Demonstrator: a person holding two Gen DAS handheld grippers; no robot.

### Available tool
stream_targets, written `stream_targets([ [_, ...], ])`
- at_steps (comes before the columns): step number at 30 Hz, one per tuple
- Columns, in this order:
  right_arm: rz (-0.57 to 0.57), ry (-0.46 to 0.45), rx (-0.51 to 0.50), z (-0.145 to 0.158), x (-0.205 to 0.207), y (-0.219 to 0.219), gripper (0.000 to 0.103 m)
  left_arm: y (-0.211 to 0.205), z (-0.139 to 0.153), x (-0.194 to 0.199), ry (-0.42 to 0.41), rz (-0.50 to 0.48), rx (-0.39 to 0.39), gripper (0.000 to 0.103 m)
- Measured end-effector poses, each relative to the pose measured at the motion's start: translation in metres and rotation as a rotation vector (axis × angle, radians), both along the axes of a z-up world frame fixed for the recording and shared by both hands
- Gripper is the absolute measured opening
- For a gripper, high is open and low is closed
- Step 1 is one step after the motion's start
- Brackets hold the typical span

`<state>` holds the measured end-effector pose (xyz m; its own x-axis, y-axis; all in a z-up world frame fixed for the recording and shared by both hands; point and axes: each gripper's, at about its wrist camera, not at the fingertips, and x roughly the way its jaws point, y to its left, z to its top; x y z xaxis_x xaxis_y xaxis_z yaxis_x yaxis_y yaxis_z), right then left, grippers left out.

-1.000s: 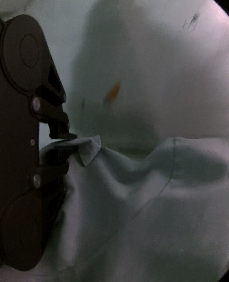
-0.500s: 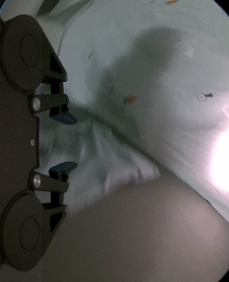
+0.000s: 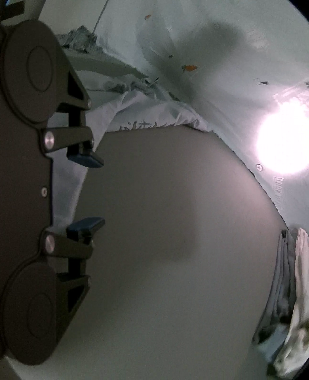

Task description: Fold clothes

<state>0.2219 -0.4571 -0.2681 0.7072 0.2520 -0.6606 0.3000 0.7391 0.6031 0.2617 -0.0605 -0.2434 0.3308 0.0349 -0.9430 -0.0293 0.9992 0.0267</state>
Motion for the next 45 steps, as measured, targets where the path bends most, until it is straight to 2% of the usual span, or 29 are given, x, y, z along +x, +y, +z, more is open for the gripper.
stream_targets([
  [3,0.022,-0.018,-0.009,0.0,-0.012,0.001,0.048,0.005,-0.001,-0.02,-0.001,0.013,-0.014,0.103],
  [7,0.047,-0.062,-0.093,-0.005,-0.026,0.014,0.048,0.01,-0.001,-0.036,-0.008,0.021,-0.026,0.103],
  [11,0.101,-0.096,-0.291,-0.002,-0.033,0.038,0.048,0.018,-0.002,-0.044,0.01,0.049,-0.053,0.103],
  [15,0.103,-0.088,-0.392,0.0,-0.037,0.049,0.048,0.027,-0.014,-0.05,0.087,0.09,-0.112,0.103],
  [17,0.098,-0.08,-0.47,-0.003,-0.042,0.052,0.056,0.031,-0.024,-0.053,0.125,0.115,-0.125,0.103],
  [21,0.123,-0.078,-0.591,-0.008,-0.049,0.062,0.055,0.034,-0.023,-0.057,0.111,0.123,-0.128,0.103],
  [23,0.134,-0.075,-0.593,-0.007,-0.048,0.061,0.049,0.032,-0.018,-0.057,0.092,0.113,-0.099,0.103],
  [24,0.125,-0.073,-0.57,-0.006,-0.047,0.058,0.045,0.031,-0.015,-0.056,0.08,0.107,-0.088,0.103],
  [25,0.115,-0.071,-0.547,-0.005,-0.046,0.054,0.03,0.031,-0.011,-0.056,0.066,0.102,-0.081,0.103],
  [26,0.107,-0.069,-0.523,-0.004,-0.045,0.05,0.024,0.03,-0.008,-0.055,0.052,0.097,-0.077,0.103],
  [31,0.066,-0.088,-0.306,-0.007,-0.048,0.026,0.013,0.027,0.01,-0.052,-0.02,0.075,-0.075,0.103],
  [33,0.005,-0.106,-0.123,-0.011,-0.056,0.01,0.013,0.027,0.017,-0.05,-0.048,0.069,-0.066,0.103],
  [35,-0.023,-0.163,0.099,-0.013,-0.066,-0.001,0.013,0.026,0.023,-0.051,-0.074,0.064,-0.056,0.103],
  [38,0.081,-0.267,0.393,-0.014,-0.069,0.001,0.013,0.025,0.027,-0.054,-0.105,0.064,-0.054,0.103],
  [40,0.151,-0.299,0.451,-0.013,-0.067,0.015,0.013,0.022,0.029,-0.054,-0.112,0.069,-0.058,0.103],
  [44,0.359,-0.263,0.551,-0.02,-0.056,0.062,0.013,0.016,0.025,-0.059,-0.107,0.074,-0.054,0.103],
  [45,0.409,-0.245,0.547,-0.02,-0.056,0.075,0.013,0.015,0.025,-0.061,-0.107,0.075,-0.05,0.103],
])
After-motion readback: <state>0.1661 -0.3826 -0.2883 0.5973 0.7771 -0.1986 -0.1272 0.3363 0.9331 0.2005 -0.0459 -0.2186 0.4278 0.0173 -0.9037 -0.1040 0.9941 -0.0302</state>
